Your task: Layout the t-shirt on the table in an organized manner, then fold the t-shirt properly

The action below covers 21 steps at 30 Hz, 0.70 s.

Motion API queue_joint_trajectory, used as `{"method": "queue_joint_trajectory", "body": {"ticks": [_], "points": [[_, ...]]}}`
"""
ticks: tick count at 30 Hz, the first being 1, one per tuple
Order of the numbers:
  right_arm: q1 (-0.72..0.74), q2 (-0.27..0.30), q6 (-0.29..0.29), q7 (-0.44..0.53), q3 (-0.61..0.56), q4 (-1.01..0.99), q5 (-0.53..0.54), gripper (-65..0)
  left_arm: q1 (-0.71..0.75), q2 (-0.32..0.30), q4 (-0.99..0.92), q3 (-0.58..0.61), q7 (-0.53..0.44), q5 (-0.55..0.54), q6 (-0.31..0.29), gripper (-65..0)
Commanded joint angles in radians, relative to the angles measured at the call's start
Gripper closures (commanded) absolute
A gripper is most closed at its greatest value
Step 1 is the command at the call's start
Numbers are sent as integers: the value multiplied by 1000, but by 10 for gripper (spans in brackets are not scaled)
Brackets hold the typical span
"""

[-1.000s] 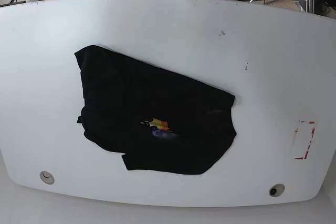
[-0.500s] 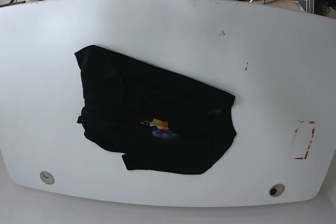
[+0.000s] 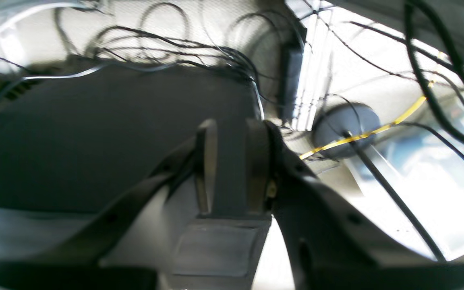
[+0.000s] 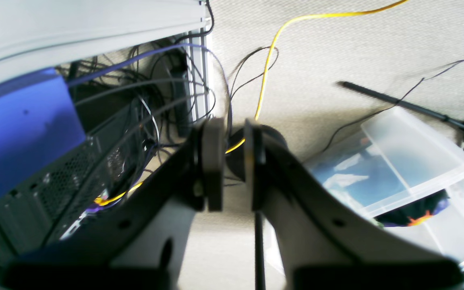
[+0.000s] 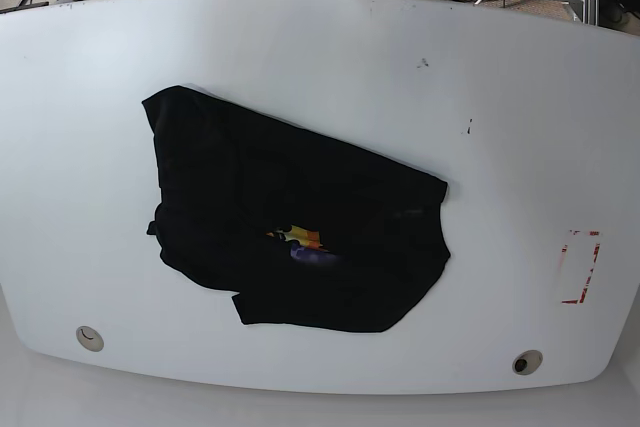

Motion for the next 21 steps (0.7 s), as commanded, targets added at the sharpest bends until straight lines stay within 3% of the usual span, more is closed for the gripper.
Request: {"method": "queue_joint_trajectory", "body": {"ticks": [1, 21], "points": [[-38, -14, 11, 20, 1, 73, -1, -79, 45, 0, 51, -2, 5, -2, -2, -114], [-305, -40, 12, 16, 1, 445, -1, -79, 361, 17, 528, 0, 5, -3, -5, -114]]}}
